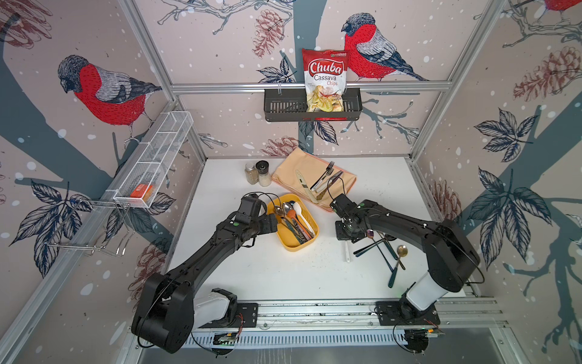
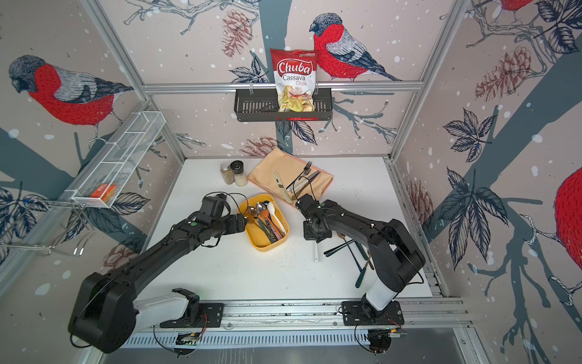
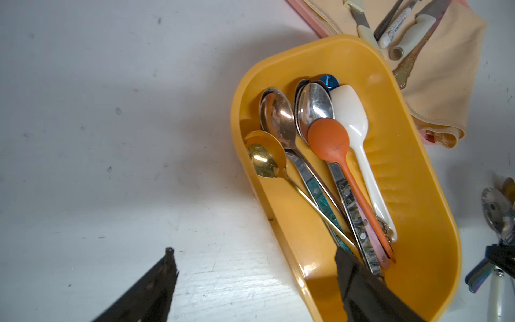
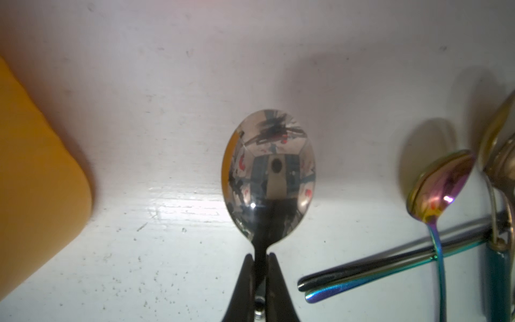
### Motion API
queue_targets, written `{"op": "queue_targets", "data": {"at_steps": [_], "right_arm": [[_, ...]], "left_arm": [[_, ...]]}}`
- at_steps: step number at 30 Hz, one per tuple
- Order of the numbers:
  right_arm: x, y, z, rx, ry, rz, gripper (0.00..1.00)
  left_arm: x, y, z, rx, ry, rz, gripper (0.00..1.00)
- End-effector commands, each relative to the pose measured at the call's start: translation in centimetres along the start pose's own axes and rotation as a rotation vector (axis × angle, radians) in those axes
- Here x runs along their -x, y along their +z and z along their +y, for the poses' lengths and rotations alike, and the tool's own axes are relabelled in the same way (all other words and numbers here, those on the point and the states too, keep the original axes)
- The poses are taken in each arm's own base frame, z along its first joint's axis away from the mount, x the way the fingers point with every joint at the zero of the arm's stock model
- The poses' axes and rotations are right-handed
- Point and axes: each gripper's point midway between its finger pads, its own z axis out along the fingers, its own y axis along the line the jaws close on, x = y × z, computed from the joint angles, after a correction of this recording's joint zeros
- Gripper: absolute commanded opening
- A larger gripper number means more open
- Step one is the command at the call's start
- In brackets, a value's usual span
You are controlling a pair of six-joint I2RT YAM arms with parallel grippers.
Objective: Put the spoon into the storage box
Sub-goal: Pick up the spoon from the center of the board, then place the spoon in the storage box.
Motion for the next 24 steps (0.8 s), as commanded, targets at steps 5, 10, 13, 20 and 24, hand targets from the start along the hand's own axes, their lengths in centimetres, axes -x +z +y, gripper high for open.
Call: {"op": "queue_targets", "data": {"at_steps": [5,10,13,20,24], "right_arm": [[2.9,-2.7,1.9,-0.021,-0.091,-0.046,0.01],[6.0,-4.4,5.4,0.018,-0.187,-0.093,0.01],[7.6,-4.9,7.8,0.051,-0.247,-0.102,0.01],[10.9,-5.4,13.6,0.132,-0.374,-0.159,0.01],[11.8,-4.5,16.8,0.156,-0.458,-0.168,0.01]], "left_arm": [[-0.3,-0.1,1.7,-0.051,-0.138,0.000,0.91],[-0.8,0.2,2.7,-0.070,-0.203,0.007,0.91],[-1.4,0.5,3.0,-0.087,-0.247,0.032,0.91],[-2.3,1.0,3.6,-0.105,-0.307,0.067,0.91],[-2.5,1.2,3.7,-0.120,-0.331,0.072,0.91]]}}
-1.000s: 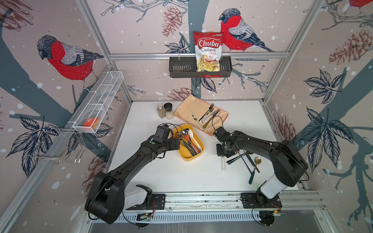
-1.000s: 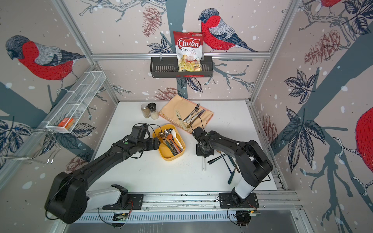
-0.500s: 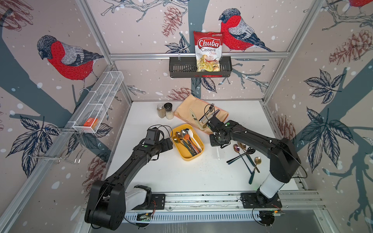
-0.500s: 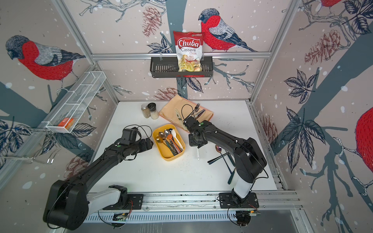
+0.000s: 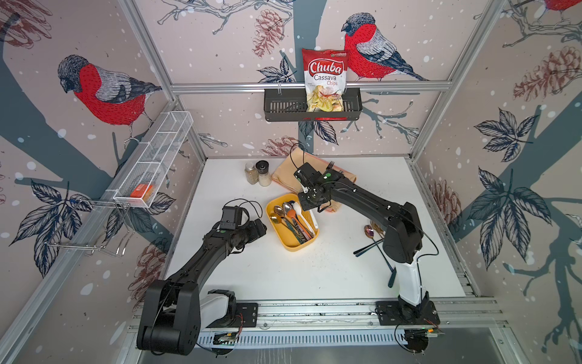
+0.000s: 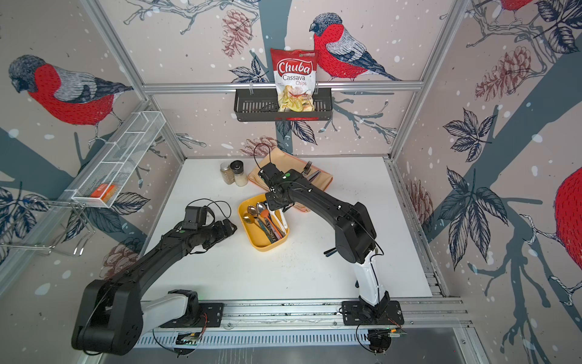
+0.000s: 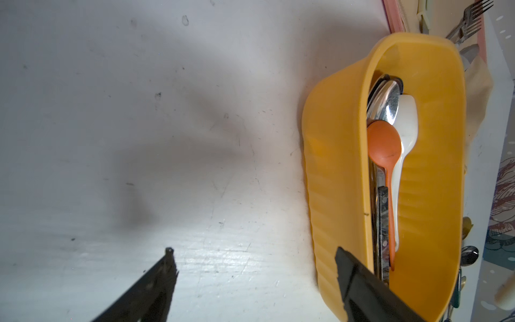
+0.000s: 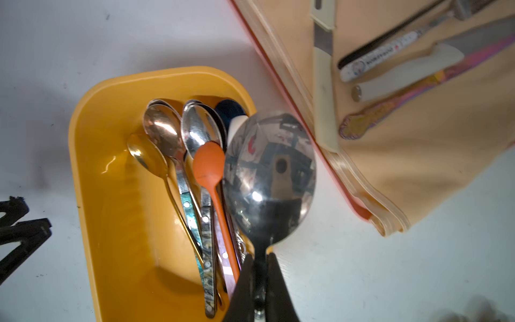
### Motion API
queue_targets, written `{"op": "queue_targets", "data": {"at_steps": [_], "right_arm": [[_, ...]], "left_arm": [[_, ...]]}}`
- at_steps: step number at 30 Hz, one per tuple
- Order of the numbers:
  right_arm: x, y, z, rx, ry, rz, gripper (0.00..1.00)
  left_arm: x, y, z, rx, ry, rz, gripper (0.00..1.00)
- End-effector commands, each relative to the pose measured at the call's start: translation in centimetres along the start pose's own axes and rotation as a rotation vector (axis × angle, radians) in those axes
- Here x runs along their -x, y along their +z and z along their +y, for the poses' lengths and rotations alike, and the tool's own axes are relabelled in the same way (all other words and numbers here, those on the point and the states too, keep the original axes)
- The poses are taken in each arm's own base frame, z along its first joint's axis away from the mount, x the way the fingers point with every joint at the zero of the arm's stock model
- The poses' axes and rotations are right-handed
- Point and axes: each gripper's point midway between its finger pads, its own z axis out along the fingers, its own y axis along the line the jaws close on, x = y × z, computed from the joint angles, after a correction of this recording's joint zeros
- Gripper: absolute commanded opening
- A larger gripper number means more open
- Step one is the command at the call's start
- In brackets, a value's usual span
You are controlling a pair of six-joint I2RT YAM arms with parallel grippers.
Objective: Put the spoon into the storage box
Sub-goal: Place the spoon in the storage box.
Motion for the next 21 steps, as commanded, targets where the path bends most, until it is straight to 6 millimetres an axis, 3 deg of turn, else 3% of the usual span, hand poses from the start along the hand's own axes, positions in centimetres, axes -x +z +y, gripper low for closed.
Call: {"op": "queue_targets", "data": {"at_steps": [1,7,21], "right_arm": [[0.4,1.0,1.9,0.030,-0.099,0.022,0.01],[0.3,3.9,4.1,0.071,-0.146,0.064,0.01],[-3.3,7.7,4.7,0.078,-0.147,0.185,0.03]], "left_arm": [[0.4,0.1,-0.7,-0.046,-0.006,-0.007,0.91],[0.5,-0.2,-0.6,-0.029,0.007,-0.010,0.91],[0.6,-0.4,-1.4,-0.069,-0.008,-0.005,0.91]]}}
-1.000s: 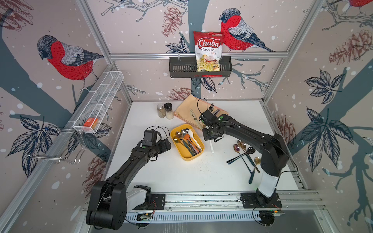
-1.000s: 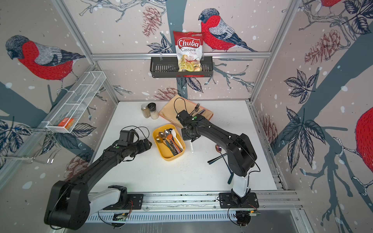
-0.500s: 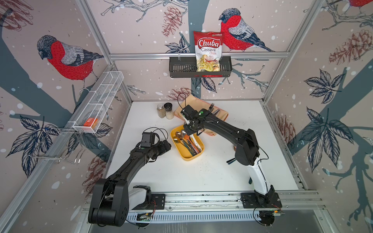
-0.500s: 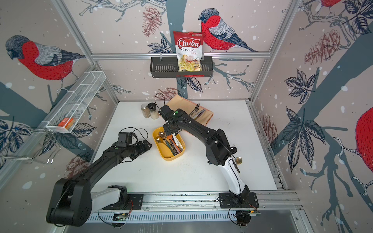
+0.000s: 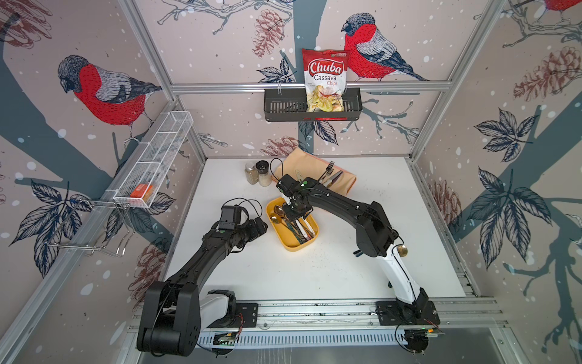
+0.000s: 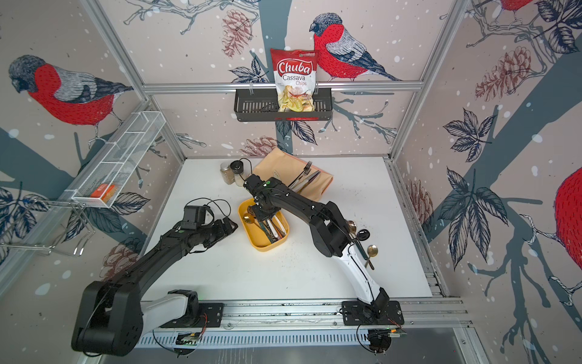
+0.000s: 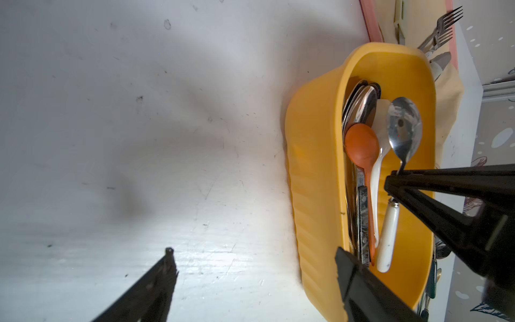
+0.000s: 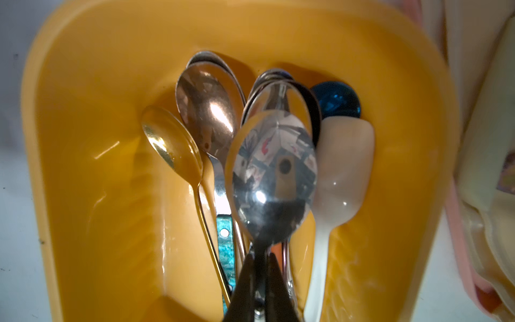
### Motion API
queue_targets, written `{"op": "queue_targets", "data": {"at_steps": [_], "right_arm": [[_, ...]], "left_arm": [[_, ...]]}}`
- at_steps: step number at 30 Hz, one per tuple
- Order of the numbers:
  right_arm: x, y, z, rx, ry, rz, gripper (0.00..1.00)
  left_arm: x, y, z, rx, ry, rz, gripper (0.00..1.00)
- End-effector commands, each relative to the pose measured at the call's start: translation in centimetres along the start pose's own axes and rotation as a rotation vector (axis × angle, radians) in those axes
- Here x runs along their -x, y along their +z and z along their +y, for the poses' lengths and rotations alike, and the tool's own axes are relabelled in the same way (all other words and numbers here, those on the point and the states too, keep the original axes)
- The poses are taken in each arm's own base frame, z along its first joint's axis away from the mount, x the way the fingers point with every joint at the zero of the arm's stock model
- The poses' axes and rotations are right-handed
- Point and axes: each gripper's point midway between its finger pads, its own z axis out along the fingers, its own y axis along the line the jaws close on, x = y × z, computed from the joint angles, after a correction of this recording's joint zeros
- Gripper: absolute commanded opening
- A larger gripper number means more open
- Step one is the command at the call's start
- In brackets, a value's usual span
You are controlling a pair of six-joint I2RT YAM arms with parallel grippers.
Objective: Put the spoon into the storage box
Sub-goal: Place the spoon in the storage box, then pick up the spoon from the center of the board.
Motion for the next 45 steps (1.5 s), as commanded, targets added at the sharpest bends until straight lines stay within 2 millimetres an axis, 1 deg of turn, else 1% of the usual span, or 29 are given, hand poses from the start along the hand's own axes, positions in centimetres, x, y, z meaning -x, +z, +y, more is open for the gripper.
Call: {"op": "queue_targets", "data": {"at_steps": [1,6,9,11,14,16,17,20,23,25,27,30,33,35,37,39,41,45], "right_arm": [[-0.5,0.7,0.2,0.009,0.002,0.026,0.04],[-0.8,1.4,0.2,0.014,0.010,0.041,0.07],[-0.8,1.4,0.1,0.011,0.012,0.045,0.10],[-0.7,1.1,0.0,0.008,0.015,0.037,0.16],[-0.3,0.5,0.0,0.005,0.020,0.018,0.22],[0.0,0.0,-0.2,0.004,0.028,0.009,0.29],[0.1,-0.1,-0.3,0.002,0.032,0.006,0.30],[0.5,-1.4,-0.9,-0.017,0.052,-0.015,0.33],[1.0,-3.7,-2.1,-0.038,0.097,-0.058,0.34],[0.9,-5.6,-3.7,-0.047,0.159,-0.089,0.34],[0.2,-7.3,-5.5,-0.059,0.224,-0.115,0.34],[-1.8,-9.6,-8.9,-0.087,0.332,-0.143,0.34],[-5.2,-10.8,-12.7,-0.136,0.448,-0.144,0.34],[-7.7,-11.1,-14.9,-0.155,0.530,-0.138,0.34],[-10.5,-11.2,-16.7,-0.170,0.607,-0.132,0.35],[-12.9,-11.2,-18.2,-0.187,0.677,-0.128,0.35],[-15.6,-10.4,-19.1,-0.196,0.734,-0.098,0.35],[-19.4,-9.4,-20.6,-0.225,0.794,-0.058,0.34]], "left_arm": [[0.3,-0.1,-0.4,-0.019,-0.008,-0.004,0.91],[0.4,-0.2,-0.5,-0.023,-0.001,-0.011,0.91],[0.5,-0.3,-0.6,-0.023,0.010,-0.011,0.91],[0.6,-0.4,-0.7,-0.021,0.017,-0.014,0.91],[0.7,-0.5,-0.9,-0.027,0.022,-0.018,0.91],[0.9,-0.6,-1.1,-0.034,0.026,-0.021,0.91],[1.0,-0.6,-1.2,-0.035,0.031,-0.024,0.90],[1.4,-0.9,-1.6,-0.034,0.051,-0.033,0.90],[1.8,-1.3,-2.4,-0.026,0.095,-0.048,0.90],[1.9,-1.3,-3.3,-0.019,0.143,-0.053,0.90],[2.1,-1.4,-4.1,-0.001,0.182,-0.058,0.90],[2.3,-1.6,-5.4,0.013,0.239,-0.068,0.90],[2.6,-1.7,-6.7,0.015,0.294,-0.084,0.90],[2.4,-1.6,-7.7,0.009,0.330,-0.082,0.90],[2.3,-1.3,-8.7,0.013,0.373,-0.077,0.90],[2.1,-1.1,-9.6,0.021,0.415,-0.070,0.90],[2.0,-0.9,-10.7,0.017,0.452,-0.067,0.90],[1.4,-0.4,-12.4,0.011,0.524,-0.054,0.90]]}}
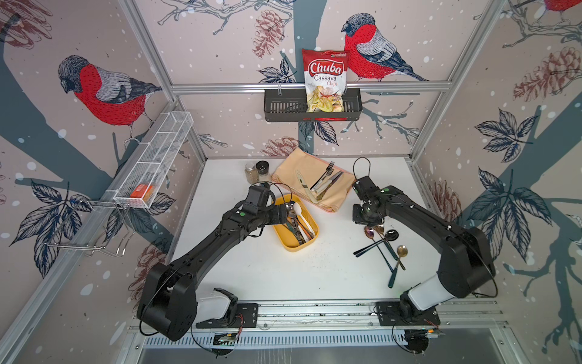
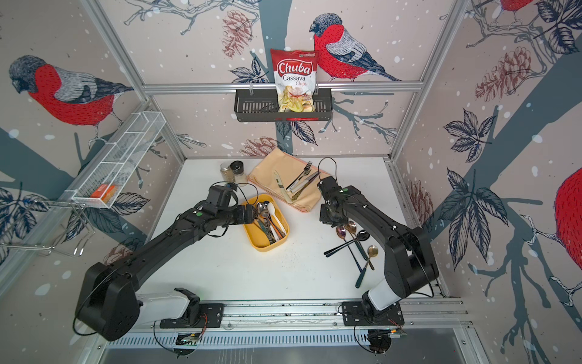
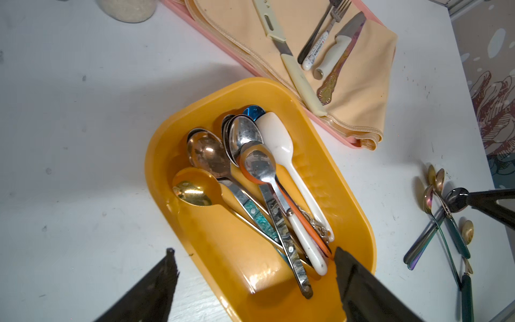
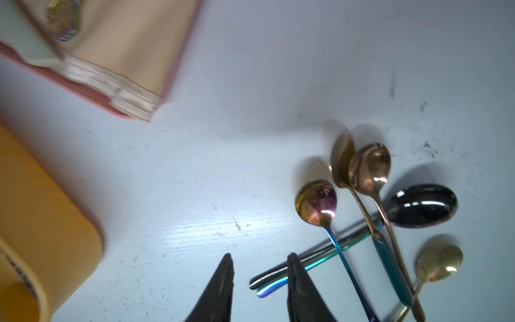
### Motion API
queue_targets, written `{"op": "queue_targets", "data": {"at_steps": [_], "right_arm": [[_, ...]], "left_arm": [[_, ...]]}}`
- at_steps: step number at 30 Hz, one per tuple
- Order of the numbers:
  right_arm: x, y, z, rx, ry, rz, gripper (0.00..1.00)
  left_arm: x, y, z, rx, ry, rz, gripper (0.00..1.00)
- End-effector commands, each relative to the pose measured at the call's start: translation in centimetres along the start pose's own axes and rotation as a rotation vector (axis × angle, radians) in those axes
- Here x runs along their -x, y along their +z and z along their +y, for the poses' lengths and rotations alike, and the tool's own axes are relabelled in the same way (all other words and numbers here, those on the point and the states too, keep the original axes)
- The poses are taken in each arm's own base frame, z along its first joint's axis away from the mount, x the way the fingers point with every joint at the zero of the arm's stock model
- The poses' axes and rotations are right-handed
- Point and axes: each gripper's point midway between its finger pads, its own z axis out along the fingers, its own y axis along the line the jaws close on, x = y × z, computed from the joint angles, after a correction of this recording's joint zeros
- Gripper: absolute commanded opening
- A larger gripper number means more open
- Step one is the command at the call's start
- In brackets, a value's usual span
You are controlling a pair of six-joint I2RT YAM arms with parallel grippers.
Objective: Put the spoon into the storage box
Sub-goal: Pick up the spoon from the center of the board.
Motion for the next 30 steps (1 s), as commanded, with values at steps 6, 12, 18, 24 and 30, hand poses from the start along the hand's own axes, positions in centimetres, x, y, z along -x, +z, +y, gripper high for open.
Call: {"op": "queue_targets", "data": {"at_steps": [6,12,18,24,30], "right_arm": [[-2.0,2.5,-3.1,-0.023,0.085,0.019,0.35],[-2.9,3.6,-4.2,-0.057,0.065,0.046,0.35],[-3.7,4.7,-4.9,-0.070,0.050,0.077,0.35],[-3.6,5.3,-5.1,-0.068,0.027,0.083,0.34],[-3.9,6.0,-5.5,-0.066,0.020,0.105,0.34]], "left_arm": [[-0.4,1.1,-1.8,0.015,0.117,0.042,0.90],[-0.7,1.4,-2.2,0.006,0.126,0.056,0.90],[-0.6,1.4,-2.2,0.007,0.127,0.057,0.90],[-0.7,1.4,-2.0,0.020,0.126,0.061,0.90],[-0.8,1.2,-1.7,0.031,0.119,0.058,0.90]]}}
